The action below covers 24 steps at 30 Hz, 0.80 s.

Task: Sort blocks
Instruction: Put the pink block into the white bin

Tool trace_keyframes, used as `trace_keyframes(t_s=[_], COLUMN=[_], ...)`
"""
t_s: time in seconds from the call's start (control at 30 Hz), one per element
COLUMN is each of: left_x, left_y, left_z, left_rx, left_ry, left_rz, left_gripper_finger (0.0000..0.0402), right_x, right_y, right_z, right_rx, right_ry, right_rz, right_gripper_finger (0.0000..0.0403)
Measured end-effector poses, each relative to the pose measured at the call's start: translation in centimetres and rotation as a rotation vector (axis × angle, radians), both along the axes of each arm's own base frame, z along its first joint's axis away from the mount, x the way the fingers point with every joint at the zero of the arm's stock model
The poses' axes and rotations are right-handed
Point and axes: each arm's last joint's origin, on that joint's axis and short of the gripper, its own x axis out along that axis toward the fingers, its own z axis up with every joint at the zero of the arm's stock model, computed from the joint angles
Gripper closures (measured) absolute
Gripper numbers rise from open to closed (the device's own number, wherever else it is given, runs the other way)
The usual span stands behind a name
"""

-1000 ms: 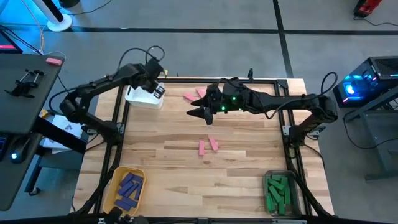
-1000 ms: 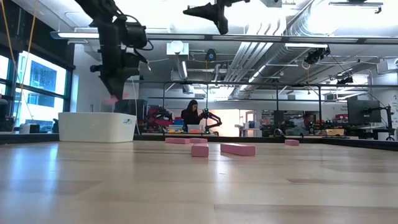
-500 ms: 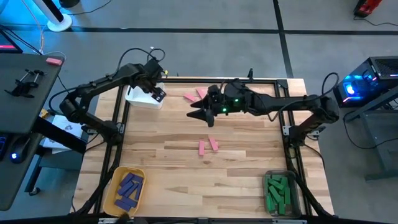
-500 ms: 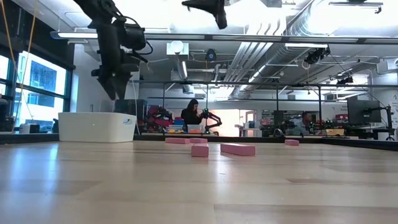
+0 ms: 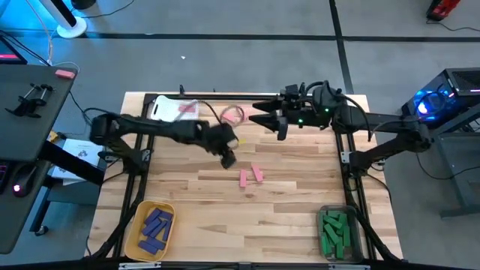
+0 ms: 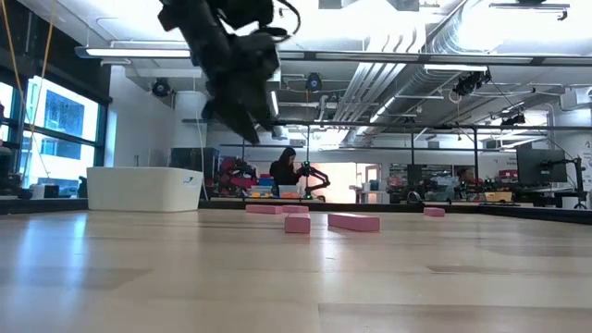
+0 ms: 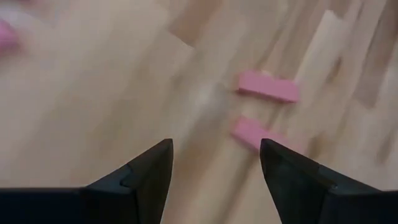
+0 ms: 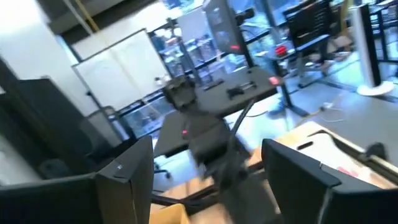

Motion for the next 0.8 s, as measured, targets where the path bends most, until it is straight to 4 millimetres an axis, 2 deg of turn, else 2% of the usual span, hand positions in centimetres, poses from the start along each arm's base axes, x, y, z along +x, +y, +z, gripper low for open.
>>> trace_keyframes(t_s=[0.17, 0.27, 0.43, 0.6, 0.7, 0.8], left_x=[2.7, 3.8, 5.3, 5.9, 6.3, 6.6], left_y=[-2.8, -3.7, -5.3, -5.9, -6.0, -6.1], left_z=[-4.1, -5.7, -6.2, -6.8, -6.5, -6.4], left_rx=[-0.174, -0.219, -0.246, -0.179, -0.131, -0.099], left_ry=[0.042, 0.113, 0.127, 0.128, 0.09, 0.06], left_rz=[0.122, 0.156, 0.143, 0.097, 0.011, -0.051], left_gripper_finger=[0.0181, 0.0183, 0.0183, 0.0189, 0.0234, 0.0337], right_x=[-0.3, -0.2, -0.2, -0.2, -0.2, -0.2], right_y=[-0.1, -0.2, -0.3, -0.3, -0.3, -0.3], right_z=[-0.3, -0.5, -0.6, -0.8, -0.9, -1.0], right_rx=[0.002, 0.004, 0.005, 0.007, 0.008, 0.009], right_ry=[0.04, 0.06, 0.073, 0.092, 0.102, 0.112], right_rz=[-0.027, -0.031, -0.033, -0.033, -0.034, -0.034], right_gripper_finger=[0.0171, 0.0171, 0.0171, 0.0171, 0.0171, 0.0171])
